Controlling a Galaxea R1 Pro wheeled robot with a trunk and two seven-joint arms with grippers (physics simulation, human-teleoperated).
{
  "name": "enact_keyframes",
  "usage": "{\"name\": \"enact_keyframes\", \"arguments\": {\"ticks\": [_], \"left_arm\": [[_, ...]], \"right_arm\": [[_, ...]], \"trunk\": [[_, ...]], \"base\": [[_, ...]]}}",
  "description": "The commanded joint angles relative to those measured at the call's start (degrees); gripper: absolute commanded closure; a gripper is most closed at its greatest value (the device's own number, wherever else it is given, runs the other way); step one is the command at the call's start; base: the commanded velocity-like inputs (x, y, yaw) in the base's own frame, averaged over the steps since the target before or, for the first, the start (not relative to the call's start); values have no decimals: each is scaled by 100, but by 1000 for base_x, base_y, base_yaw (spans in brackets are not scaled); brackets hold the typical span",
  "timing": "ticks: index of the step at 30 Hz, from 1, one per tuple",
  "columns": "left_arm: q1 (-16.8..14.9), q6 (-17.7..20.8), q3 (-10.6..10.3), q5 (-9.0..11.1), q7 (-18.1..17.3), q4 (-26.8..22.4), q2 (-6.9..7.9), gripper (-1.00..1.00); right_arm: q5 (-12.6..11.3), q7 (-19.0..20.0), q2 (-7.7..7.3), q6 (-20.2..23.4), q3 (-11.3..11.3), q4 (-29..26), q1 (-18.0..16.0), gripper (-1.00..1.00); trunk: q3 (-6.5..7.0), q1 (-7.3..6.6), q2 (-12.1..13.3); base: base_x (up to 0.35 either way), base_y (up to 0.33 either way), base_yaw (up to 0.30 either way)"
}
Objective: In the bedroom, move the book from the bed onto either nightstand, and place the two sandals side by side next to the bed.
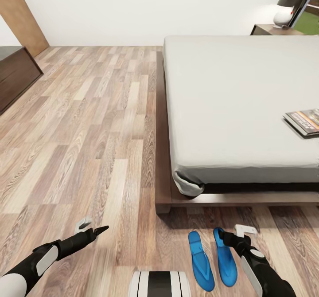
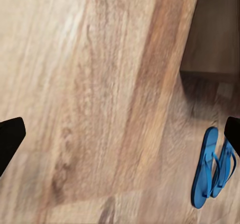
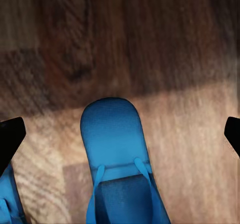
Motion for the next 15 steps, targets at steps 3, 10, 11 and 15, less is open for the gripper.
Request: {"name": "enact_keyframes", "arguments": {"ticks": [3,10,11,15], "left_arm": [[-2,51,-25,59,-3,-3,4,-100],[-2,48,-25,58,-2,-3,3,-100],[-2,47,-25,57,-2,-3,3,-100],[-2,37,-31,52,3,-3,2,-100]], "right_arm": [[-57,4,-10,26,-6,12,7,-100],[-63,24,-282,22,-27,52,22,-100],[-68,29,-352,22,-27,54,24,-100],[-116,69,-691,26,-28,61,29,-100]], "trunk": [[63,-8,3],[219,-26,12],[241,-29,13],[329,-39,19]], "base": [[0,0,0],[0,0,0],[0,0,0],[0,0,0]]}}
